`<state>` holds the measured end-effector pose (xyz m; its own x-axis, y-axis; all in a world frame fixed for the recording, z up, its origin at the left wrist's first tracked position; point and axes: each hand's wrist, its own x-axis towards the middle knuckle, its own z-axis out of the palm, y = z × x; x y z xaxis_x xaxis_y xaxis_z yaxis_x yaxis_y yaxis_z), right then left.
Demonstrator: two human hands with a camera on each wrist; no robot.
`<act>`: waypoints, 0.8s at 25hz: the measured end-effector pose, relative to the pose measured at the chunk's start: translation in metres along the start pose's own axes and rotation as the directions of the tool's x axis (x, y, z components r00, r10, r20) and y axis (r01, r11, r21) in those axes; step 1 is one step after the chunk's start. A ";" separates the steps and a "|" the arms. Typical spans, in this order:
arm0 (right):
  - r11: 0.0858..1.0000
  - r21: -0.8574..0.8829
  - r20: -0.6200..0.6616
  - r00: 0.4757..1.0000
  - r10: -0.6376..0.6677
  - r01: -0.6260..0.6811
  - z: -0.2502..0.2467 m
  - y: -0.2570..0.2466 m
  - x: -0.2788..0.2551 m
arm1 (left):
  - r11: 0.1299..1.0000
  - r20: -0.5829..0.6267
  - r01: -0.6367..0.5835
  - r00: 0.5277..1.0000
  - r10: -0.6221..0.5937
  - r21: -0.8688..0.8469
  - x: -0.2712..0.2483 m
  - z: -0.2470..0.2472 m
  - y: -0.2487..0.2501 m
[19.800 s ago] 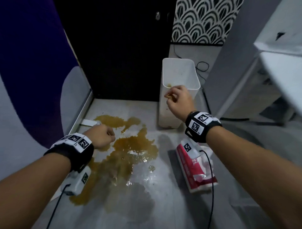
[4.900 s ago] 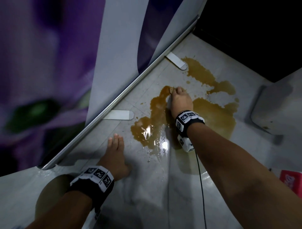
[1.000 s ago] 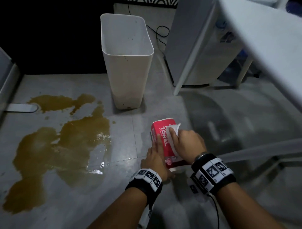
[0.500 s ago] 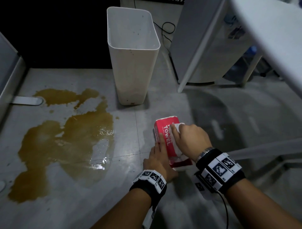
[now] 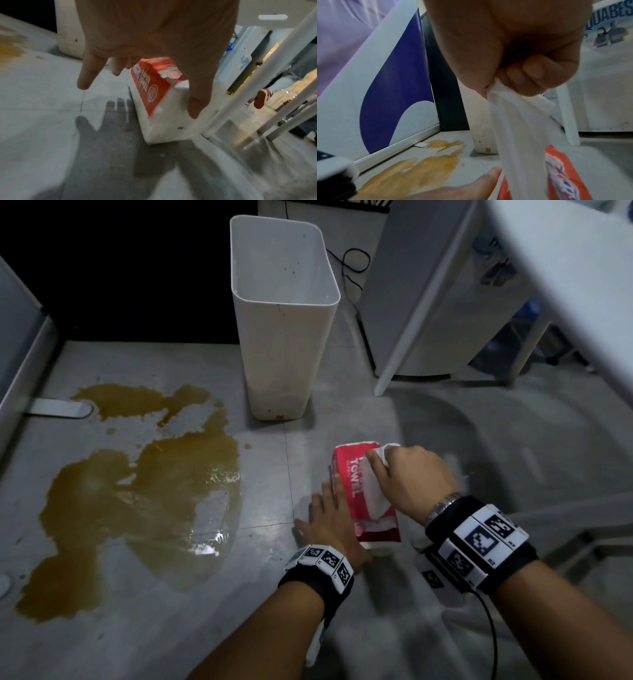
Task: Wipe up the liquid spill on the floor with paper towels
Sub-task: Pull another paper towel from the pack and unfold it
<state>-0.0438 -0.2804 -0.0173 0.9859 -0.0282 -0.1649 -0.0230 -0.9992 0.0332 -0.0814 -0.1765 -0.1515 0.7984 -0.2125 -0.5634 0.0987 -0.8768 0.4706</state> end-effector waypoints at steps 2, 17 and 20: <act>0.999 0.025 0.004 1.000 0.020 -0.020 0.012 0.004 0.007 | 0.997 0.041 -0.010 0.999 0.013 -0.073 0.002 0.004 0.003; 0.943 0.279 0.129 0.981 0.148 -0.179 0.036 0.007 0.009 | 0.978 -0.045 -0.156 0.987 0.152 -0.137 0.013 0.011 0.029; 0.933 0.338 0.077 0.992 0.103 -0.123 0.029 0.005 0.003 | 0.980 -0.125 -0.142 0.984 0.125 -0.142 0.016 0.015 0.034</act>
<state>-0.0459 -0.2865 -0.0460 0.9626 -0.1330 -0.2361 -0.1989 -0.9385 -0.2823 -0.0743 -0.2162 -0.1546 0.8722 -0.2650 -0.4111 0.0674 -0.7674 0.6377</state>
